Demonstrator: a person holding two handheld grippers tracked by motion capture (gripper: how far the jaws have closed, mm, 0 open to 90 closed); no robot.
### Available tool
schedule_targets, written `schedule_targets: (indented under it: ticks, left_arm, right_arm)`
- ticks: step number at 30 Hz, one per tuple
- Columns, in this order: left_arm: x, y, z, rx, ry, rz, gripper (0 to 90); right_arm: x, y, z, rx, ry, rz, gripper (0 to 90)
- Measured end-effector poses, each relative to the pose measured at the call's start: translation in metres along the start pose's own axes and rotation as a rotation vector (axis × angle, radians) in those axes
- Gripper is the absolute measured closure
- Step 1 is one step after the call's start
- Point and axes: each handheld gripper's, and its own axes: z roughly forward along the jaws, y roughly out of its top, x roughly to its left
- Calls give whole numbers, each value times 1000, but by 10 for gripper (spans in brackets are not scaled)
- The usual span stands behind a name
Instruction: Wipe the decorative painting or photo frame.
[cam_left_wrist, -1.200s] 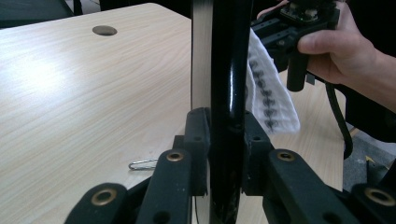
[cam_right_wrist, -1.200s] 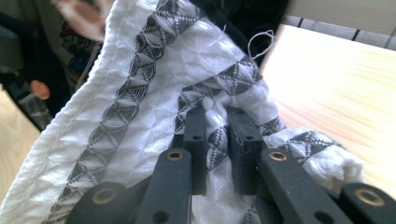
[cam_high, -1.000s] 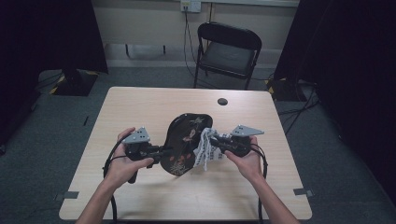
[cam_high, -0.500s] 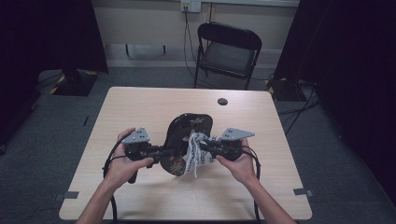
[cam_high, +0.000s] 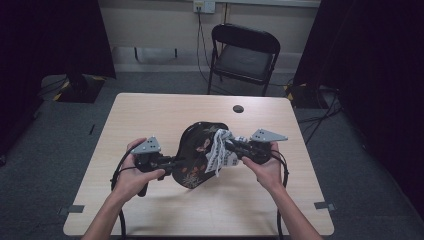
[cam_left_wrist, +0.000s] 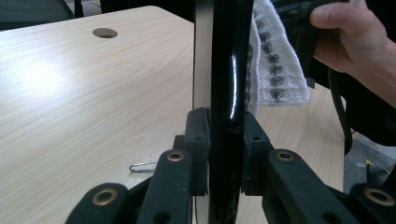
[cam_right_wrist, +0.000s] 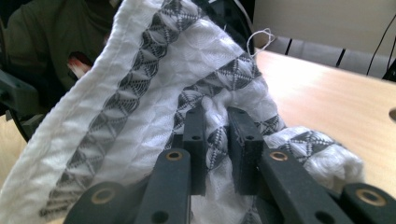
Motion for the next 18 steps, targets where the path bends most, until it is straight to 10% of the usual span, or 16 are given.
schedule_targets:
  ticks: [18]
  left_arm:
    - [-2,0,1,6,3,9,769]
  right_arm:
    - [29,56,2,-101,51,-79,784]
